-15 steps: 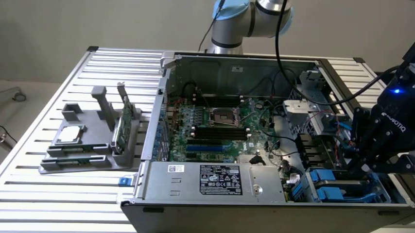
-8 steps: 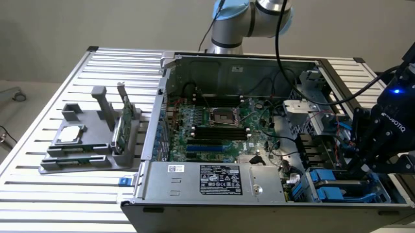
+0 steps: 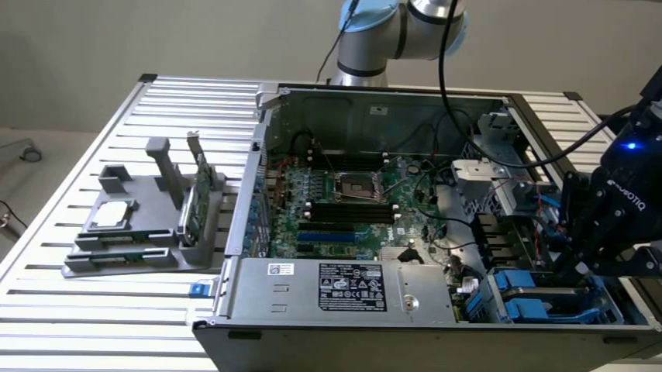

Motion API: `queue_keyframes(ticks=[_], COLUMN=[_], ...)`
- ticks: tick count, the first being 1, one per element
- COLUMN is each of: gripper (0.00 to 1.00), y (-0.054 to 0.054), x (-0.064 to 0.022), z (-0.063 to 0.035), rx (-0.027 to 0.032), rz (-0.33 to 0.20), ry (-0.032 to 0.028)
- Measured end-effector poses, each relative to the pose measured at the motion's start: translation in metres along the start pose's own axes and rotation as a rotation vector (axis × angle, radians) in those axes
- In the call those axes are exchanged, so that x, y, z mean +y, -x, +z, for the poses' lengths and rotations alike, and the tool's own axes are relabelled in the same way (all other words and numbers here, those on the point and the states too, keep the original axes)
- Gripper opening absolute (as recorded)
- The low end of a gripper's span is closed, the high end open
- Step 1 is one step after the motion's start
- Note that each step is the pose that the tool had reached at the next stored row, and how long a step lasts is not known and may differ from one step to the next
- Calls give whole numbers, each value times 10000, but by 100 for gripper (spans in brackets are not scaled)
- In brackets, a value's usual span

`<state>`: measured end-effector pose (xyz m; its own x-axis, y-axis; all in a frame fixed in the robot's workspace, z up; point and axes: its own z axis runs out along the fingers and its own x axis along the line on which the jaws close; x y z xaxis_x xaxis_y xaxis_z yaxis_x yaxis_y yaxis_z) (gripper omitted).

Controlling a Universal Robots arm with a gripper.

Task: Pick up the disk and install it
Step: 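Insert the first disk wire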

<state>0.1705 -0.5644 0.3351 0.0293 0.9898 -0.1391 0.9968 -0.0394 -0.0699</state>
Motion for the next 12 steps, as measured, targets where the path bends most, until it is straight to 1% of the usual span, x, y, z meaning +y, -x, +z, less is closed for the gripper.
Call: queue_keyframes(ticks=[12], gripper=[16], y=[-34], x=[1], z=[16], rx=[-1], rz=[-67], ry=[10])
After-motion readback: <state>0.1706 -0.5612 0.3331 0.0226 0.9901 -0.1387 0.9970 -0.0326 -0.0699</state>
